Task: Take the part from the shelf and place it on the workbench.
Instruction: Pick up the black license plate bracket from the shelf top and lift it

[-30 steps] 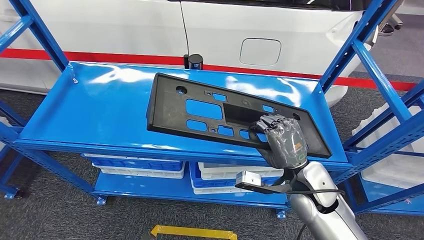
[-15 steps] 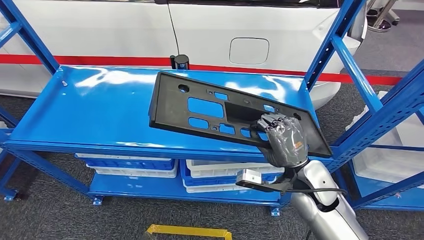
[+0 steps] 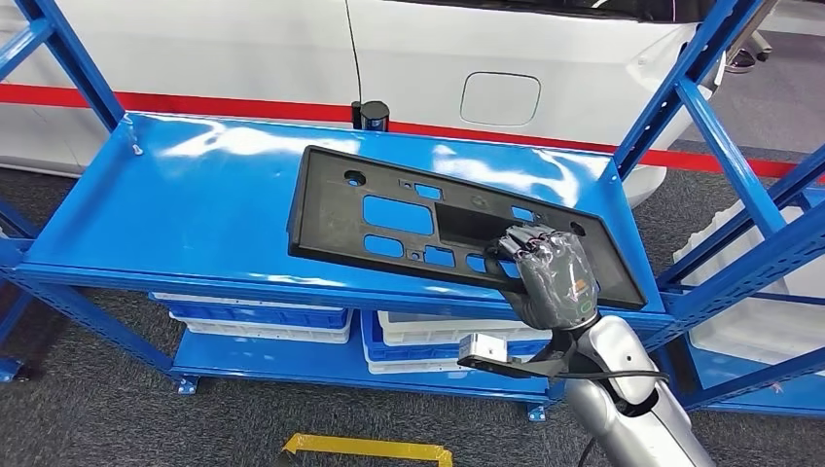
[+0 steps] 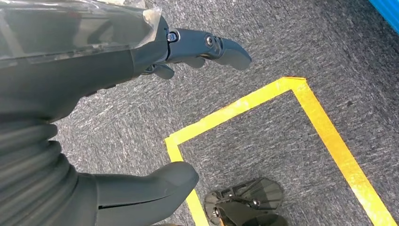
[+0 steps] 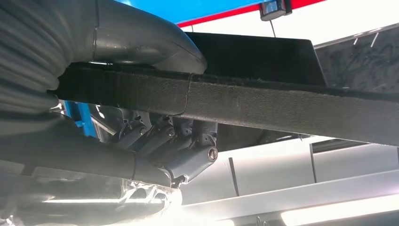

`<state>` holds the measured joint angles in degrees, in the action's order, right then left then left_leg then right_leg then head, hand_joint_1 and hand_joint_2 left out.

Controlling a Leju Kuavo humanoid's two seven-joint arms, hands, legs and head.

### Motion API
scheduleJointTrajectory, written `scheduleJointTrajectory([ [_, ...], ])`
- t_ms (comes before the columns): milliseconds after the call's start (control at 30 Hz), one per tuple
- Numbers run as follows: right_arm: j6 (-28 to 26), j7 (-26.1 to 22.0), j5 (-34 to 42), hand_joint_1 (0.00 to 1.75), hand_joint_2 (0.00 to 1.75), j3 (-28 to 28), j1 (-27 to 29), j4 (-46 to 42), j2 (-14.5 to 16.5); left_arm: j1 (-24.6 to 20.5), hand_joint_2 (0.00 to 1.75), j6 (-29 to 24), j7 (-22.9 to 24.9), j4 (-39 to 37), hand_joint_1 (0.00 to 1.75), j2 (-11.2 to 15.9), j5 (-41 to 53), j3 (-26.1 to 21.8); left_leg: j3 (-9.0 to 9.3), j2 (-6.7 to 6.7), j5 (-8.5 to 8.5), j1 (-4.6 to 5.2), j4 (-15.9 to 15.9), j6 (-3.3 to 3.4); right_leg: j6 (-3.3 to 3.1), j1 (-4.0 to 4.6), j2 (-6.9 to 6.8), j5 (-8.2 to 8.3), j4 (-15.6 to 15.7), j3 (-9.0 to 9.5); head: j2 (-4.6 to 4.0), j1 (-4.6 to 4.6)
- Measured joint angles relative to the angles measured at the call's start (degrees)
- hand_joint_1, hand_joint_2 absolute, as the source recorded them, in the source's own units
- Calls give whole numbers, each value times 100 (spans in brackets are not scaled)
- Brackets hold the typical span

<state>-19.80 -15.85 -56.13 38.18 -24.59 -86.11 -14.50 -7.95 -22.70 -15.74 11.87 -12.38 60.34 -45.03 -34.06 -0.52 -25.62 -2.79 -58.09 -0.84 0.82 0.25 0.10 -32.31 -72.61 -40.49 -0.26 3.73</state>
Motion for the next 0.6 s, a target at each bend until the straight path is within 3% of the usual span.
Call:
scheduleJointTrajectory([
  [33, 0, 0, 0, 150, 175, 0, 8, 2, -1, 0, 175, 5, 0, 0, 0, 4, -7, 0, 2, 1, 3, 21, 1, 4, -2, 6, 0, -20, -126, -68, 0, -1],
  [67, 0, 1, 0, 150, 175, -1, 10, 4, -1, -2, 175, 9, 0, 0, 0, 8, -14, -1, 8, -1, 9, 49, 7, 13, -13, 29, 2, 52, 10, -11, 0, -2],
  [100, 0, 1, 0, 150, 175, -3, 6, 6, -2, -4, 175, 10, 0, 0, 0, 8, -16, -1, 20, -3, 21, 80, 25, 29, -50, 67, 4, 186, 357, 155, 0, -2],
  [167, -2, 1, 1, 150, 175, -14, -19, -2, -3, -9, 175, 9, 1, -4, 0, -19, -18, -1, 47, -11, 63, 103, 89, 69, -224, 209, 14, 481, 1268, 631, 0, -24],
  [233, -5, 1, 2, 150, 175, -30, -62, -17, -5, -25, 175, 20, 4, -8, 0, -58, -18, -1, 40, -23, 112, 96, 129, 67, -372, 331, 52, 643, 1763, 917, 1, -40],
  [300, -7, 4, 1, 150, 175, -40, -83, -25, -13, -37, 175, 29, 7, -8, 0, -82, -17, -1, 19, -34, 143, 117, 140, 25, -392, 338, 74, 729, 1880, 991, 1, -19],
  [367, -7, 8, 0, 150, 175, -41, -83, -25, -15, -33, 175, 25, 8, -9, 0, -77, -19, 0, -44, -24, 23, 145, 7, -4, -376, 254, 40, 825, 1978, 1030, 0, -12],
  [400, -7, 9, 0, 150, 175, -40, -81, -25, -12, -33, 175, 24, 8, -9, 0, -64, -21, -1, -136, -15, -137, 157, -214, -21, -376, 205, 23, 866, 2021, 1030, 0, -17],
  [500, -5, 9, -2, 150, 175, -31, -43, -19, -4, -29, 175, 21, 9, -9, 0, -19, -23, -1, -571, 2, -707, 147, -1270, -109, -388, 182, -3, 895, 1993, 961, 0, -22],
  [533, -5, 9, -2, 150, 175, -25, -24, -16, -4, -24, 175, 21, 10, -9, 0, -6, -23, -2, -633, 7, -754, 138, -1447, -145, -381, 178, -9, 906, 1978, 936, 0, -20],
  [567, -4, 9, -2, 150, 175, -19, -9, -14, -4, -18, 175, 21, 11, -9, 0, 5, -23, -2, -588, 16, -693, 125, -1415, -179, -374, 170, -11, 916, 1958, 911, 0, -17],
  [600, -4, 9, -2, 150, 175, -12, 0, -10, -3, -15, 175, 21, 12, -8, 0, 15, -23, -2, -427, 26, -536, 104, -1153, -213, -368, 156, -11, 924, 1927, 884, 0, -17],
])
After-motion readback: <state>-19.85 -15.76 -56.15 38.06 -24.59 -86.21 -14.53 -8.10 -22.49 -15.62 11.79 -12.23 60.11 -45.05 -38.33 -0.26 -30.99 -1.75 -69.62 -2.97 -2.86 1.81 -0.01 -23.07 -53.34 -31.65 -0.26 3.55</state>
